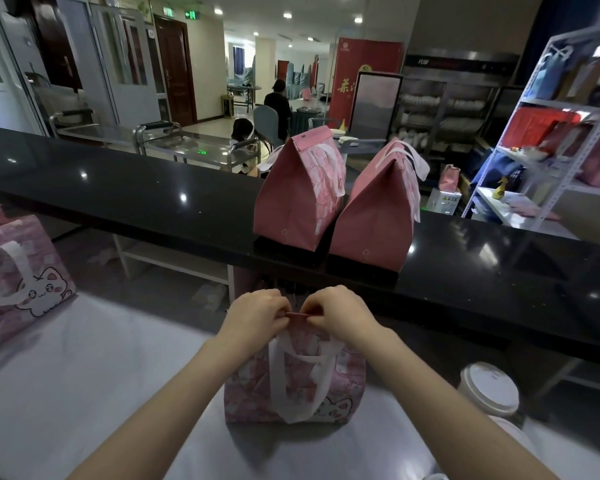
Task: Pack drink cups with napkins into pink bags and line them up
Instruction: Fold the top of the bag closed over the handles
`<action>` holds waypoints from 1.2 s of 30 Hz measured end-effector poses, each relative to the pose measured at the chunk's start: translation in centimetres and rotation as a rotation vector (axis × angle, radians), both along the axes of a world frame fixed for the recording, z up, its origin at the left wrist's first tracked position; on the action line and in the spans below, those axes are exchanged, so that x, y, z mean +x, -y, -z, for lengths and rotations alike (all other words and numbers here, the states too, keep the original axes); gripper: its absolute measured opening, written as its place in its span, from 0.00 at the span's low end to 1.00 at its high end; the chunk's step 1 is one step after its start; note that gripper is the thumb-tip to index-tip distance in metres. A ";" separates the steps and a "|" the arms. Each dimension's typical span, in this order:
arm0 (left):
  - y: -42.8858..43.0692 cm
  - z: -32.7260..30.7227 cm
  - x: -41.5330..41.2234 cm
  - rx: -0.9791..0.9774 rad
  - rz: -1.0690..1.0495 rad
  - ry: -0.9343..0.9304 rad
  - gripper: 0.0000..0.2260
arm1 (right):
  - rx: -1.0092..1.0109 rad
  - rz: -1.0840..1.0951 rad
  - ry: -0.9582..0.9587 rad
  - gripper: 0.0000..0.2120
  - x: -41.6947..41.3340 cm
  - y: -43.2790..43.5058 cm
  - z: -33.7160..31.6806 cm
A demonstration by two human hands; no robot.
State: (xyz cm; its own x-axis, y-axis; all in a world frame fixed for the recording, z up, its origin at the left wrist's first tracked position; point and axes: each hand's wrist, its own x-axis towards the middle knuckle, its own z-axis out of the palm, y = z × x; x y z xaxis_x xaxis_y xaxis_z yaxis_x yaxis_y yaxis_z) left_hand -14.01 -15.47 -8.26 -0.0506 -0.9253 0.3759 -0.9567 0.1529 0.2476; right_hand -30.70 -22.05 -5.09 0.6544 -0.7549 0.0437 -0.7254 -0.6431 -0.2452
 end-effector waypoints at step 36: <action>-14.0 1.2 11.0 -0.098 -0.520 -0.286 0.04 | 0.075 -0.039 0.501 0.13 4.5 0.6 2.8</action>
